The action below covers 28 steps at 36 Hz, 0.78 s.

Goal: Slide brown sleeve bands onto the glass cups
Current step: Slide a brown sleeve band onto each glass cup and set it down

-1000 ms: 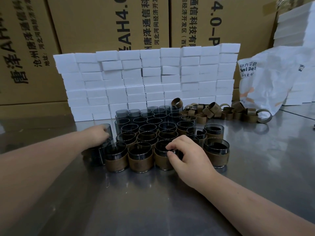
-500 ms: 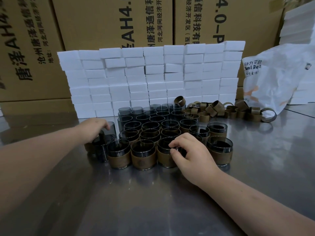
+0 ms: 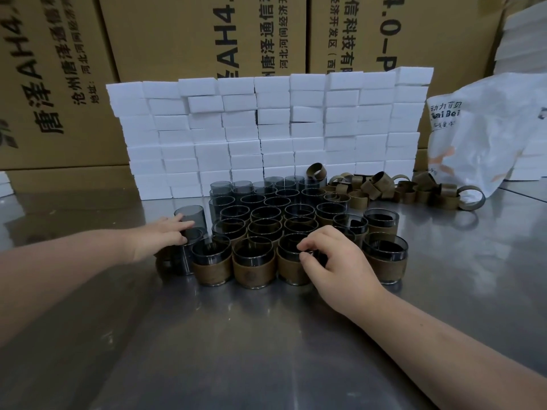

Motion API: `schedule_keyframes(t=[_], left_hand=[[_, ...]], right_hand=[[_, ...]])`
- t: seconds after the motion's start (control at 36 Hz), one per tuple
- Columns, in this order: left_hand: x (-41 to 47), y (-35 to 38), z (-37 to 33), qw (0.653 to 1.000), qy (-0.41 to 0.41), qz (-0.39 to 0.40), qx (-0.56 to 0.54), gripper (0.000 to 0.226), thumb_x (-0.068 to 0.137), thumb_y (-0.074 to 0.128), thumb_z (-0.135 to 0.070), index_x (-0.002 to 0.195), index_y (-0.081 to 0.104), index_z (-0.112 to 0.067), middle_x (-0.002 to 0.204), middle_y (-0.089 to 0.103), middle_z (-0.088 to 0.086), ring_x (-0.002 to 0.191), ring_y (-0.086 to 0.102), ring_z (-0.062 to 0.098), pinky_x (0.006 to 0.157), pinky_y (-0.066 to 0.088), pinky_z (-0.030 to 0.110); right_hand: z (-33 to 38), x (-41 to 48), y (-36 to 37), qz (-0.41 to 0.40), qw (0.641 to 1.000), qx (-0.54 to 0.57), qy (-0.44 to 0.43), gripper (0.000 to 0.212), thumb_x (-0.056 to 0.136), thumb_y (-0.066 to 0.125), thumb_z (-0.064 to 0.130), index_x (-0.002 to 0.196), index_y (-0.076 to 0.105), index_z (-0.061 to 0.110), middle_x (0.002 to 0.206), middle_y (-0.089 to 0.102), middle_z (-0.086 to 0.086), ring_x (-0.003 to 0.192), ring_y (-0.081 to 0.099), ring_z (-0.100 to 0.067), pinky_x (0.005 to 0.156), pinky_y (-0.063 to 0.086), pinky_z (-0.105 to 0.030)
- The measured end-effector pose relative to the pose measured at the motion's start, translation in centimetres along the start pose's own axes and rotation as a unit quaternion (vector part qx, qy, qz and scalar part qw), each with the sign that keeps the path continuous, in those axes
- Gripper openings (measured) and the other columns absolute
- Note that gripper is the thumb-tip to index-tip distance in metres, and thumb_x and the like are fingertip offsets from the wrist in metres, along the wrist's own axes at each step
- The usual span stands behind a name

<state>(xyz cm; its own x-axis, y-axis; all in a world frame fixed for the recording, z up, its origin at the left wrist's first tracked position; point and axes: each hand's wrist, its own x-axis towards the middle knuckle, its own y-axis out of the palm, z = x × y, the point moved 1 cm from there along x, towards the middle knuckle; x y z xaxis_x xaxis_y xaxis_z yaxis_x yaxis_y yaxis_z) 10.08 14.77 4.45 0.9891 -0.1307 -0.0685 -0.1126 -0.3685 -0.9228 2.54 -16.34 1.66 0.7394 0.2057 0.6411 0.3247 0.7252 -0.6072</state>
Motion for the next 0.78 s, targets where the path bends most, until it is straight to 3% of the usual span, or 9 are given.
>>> schedule_keyframes(t=[0.17,0.25,0.31,0.39,0.53,0.58,0.64,0.69,0.78], left_hand=[[0.8,0.2,-0.9,0.996,-0.033,-0.079,0.011,0.031,0.093,0.049,-0.011,0.12,0.059,-0.023,0.153,0.024,0.005,0.141,0.017,0.021,0.113,0.016,0.036],[0.9,0.0,-1.1,0.994,-0.045,-0.092,-0.031,0.018,0.091,0.057,-0.016,0.105,0.068,-0.019,0.144,0.039,0.002,0.13,0.038,0.023,0.097,0.035,0.03],[0.8,-0.3,-1.3,0.992,-0.045,-0.104,-0.058,0.011,0.089,0.061,-0.013,0.087,0.07,-0.016,0.131,0.05,0.003,0.12,0.047,0.025,0.089,0.038,0.027],[0.6,-1.1,-1.4,0.987,-0.042,-0.143,-0.055,0.007,0.087,0.063,-0.013,0.085,0.069,-0.017,0.142,0.042,0.003,0.126,0.042,0.021,0.095,0.034,0.026],[-0.2,-4.0,-2.3,0.958,-0.012,-0.272,-0.094,0.004,0.088,0.063,-0.024,0.088,0.067,-0.023,0.127,0.056,-0.002,0.083,0.051,0.019,0.061,0.038,0.024],[-0.8,-5.1,-3.2,0.918,0.014,-0.356,-0.175,0.007,0.091,0.058,-0.024,0.093,0.064,-0.026,0.11,0.064,-0.001,0.078,0.055,0.018,0.062,0.041,0.026],[-1.4,-5.8,-4.4,0.839,0.022,-0.39,-0.38,0.014,0.093,0.054,-0.018,0.104,0.063,-0.02,0.1,0.066,0.0,0.076,0.061,0.014,0.069,0.048,0.027],[-2.3,-5.4,-5.8,0.747,-0.012,-0.362,-0.558,0.012,0.094,0.053,-0.017,0.103,0.061,-0.017,0.093,0.066,-0.002,0.078,0.065,0.012,0.065,0.05,0.027],[-3.7,-2.9,-8.5,0.632,-0.031,-0.24,-0.736,0.008,0.093,0.051,-0.014,0.094,0.058,-0.014,0.081,0.07,0.004,0.072,0.069,0.016,0.057,0.056,0.027]], right_hand=[[-0.1,-0.1,0.0,0.006,1.0,0.0,0.003,0.014,0.09,0.055,0.022,0.1,0.066,0.022,0.092,0.047,0.021,0.09,0.05,0.001,0.078,0.04,-0.016],[0.0,0.0,0.0,0.01,1.0,0.0,0.007,0.014,0.09,0.055,0.023,0.1,0.065,0.023,0.093,0.047,0.021,0.091,0.05,0.0,0.08,0.041,-0.017],[0.0,0.0,-0.1,0.013,1.0,0.0,0.009,0.014,0.09,0.055,0.023,0.1,0.065,0.023,0.093,0.047,0.021,0.091,0.05,0.0,0.081,0.042,-0.019],[0.1,0.0,-0.1,0.015,1.0,-0.003,0.008,0.014,0.091,0.054,0.024,0.101,0.065,0.023,0.095,0.046,0.02,0.09,0.05,0.0,0.08,0.042,-0.019],[0.3,-0.2,-0.2,0.005,1.0,-0.002,0.005,0.014,0.09,0.056,0.022,0.1,0.065,0.02,0.099,0.048,0.016,0.089,0.05,-0.002,0.077,0.041,-0.017],[0.3,-0.3,-0.2,-0.003,1.0,-0.001,0.007,0.014,0.089,0.057,0.021,0.1,0.065,0.02,0.101,0.049,0.015,0.089,0.052,-0.005,0.078,0.042,-0.019],[0.4,-0.3,-0.3,-0.017,1.0,0.0,0.004,0.016,0.087,0.059,0.021,0.103,0.064,0.019,0.103,0.048,0.016,0.088,0.053,-0.007,0.079,0.042,-0.016],[0.4,-0.3,-0.3,-0.037,0.999,0.008,-0.007,0.025,0.086,0.062,0.019,0.11,0.061,0.017,0.108,0.045,0.015,0.095,0.048,0.0,0.083,0.036,-0.004],[0.3,-0.3,-0.3,-0.052,0.998,0.036,-0.008,0.046,0.083,0.066,0.02,0.126,0.05,0.013,0.119,0.041,0.01,0.107,0.035,0.01,0.09,0.023,0.005]])
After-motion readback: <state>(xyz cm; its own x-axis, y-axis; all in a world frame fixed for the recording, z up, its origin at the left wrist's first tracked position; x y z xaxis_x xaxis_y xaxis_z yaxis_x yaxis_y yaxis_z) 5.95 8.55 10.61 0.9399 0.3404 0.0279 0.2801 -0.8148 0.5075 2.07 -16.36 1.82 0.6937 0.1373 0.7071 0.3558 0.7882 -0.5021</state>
